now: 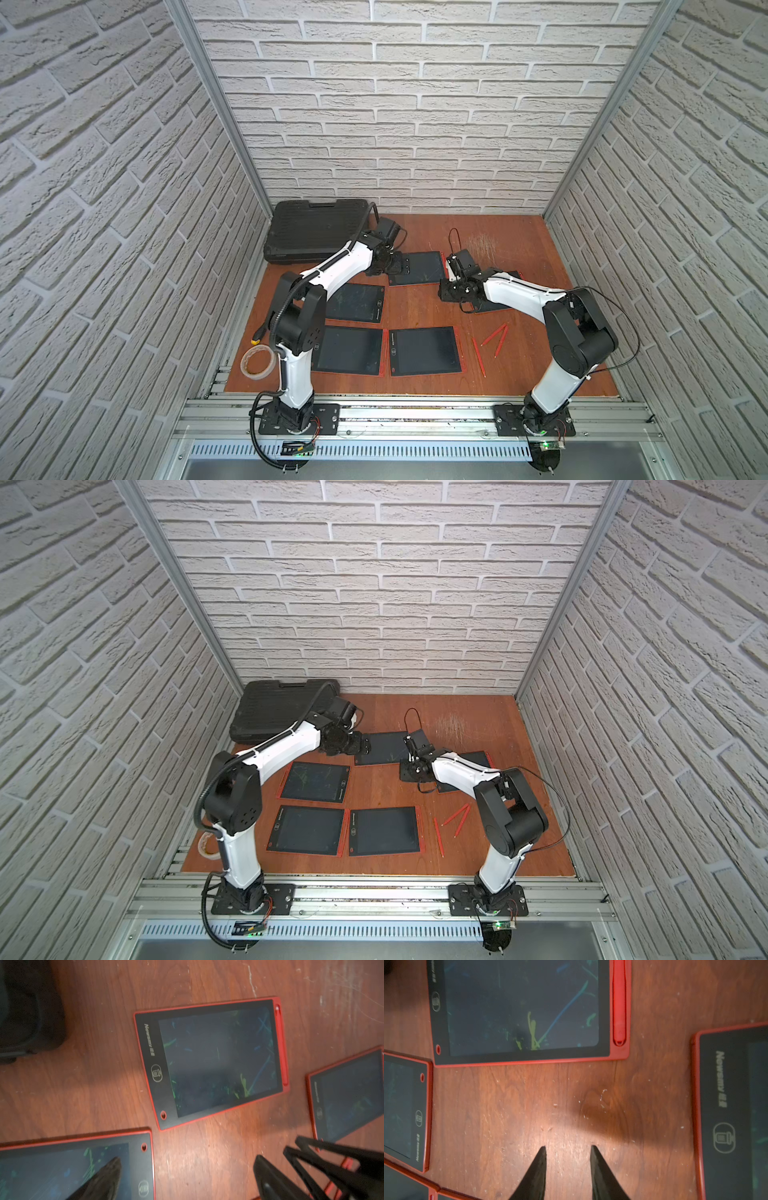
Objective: Place the stylus back onto the writing tablet
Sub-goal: Move the writing tablet to the center of the board.
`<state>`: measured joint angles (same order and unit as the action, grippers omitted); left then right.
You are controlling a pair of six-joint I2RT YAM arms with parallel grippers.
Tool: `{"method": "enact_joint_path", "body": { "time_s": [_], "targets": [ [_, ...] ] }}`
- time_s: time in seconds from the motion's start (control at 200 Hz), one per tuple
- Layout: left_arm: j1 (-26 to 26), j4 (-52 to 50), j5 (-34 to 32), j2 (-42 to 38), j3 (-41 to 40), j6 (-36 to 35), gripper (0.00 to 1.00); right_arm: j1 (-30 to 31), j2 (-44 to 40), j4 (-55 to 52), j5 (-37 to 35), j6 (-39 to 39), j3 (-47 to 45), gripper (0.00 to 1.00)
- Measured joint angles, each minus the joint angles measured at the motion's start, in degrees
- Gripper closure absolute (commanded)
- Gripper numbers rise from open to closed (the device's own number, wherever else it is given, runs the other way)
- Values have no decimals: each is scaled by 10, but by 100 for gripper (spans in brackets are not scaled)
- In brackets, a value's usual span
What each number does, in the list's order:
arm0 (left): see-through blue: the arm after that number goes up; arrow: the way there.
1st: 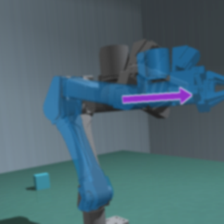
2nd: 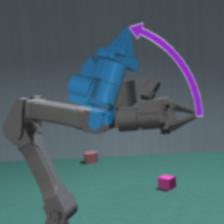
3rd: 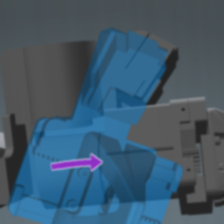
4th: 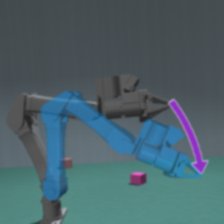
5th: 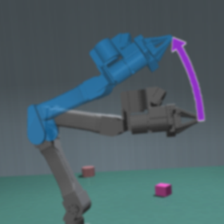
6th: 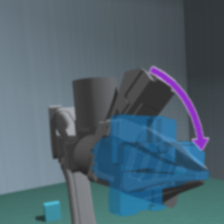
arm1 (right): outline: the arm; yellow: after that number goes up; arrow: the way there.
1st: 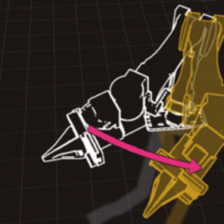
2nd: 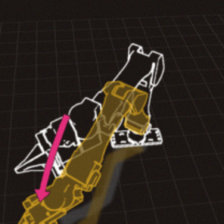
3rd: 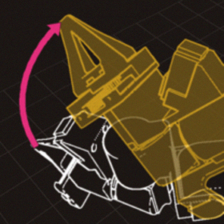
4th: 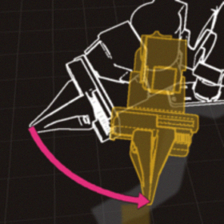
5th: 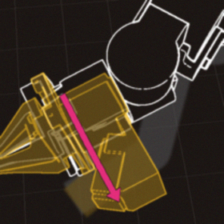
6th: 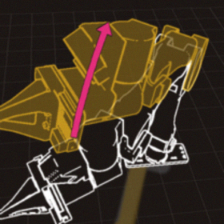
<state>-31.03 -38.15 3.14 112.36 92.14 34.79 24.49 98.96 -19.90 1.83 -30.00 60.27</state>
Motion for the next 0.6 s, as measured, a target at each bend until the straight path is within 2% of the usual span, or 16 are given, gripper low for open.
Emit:
{"method": "enact_joint_path", "body": {
  "time_s": [0.175,0.6],
  "targets": [
    [0,-17,-28,67,58,17,2,0,-39,0,-7,-2,-27,64],
    [3,-38,-47,137,101,43,2,-18,-104,-4,-21,0,-67,64]
  ]
}}
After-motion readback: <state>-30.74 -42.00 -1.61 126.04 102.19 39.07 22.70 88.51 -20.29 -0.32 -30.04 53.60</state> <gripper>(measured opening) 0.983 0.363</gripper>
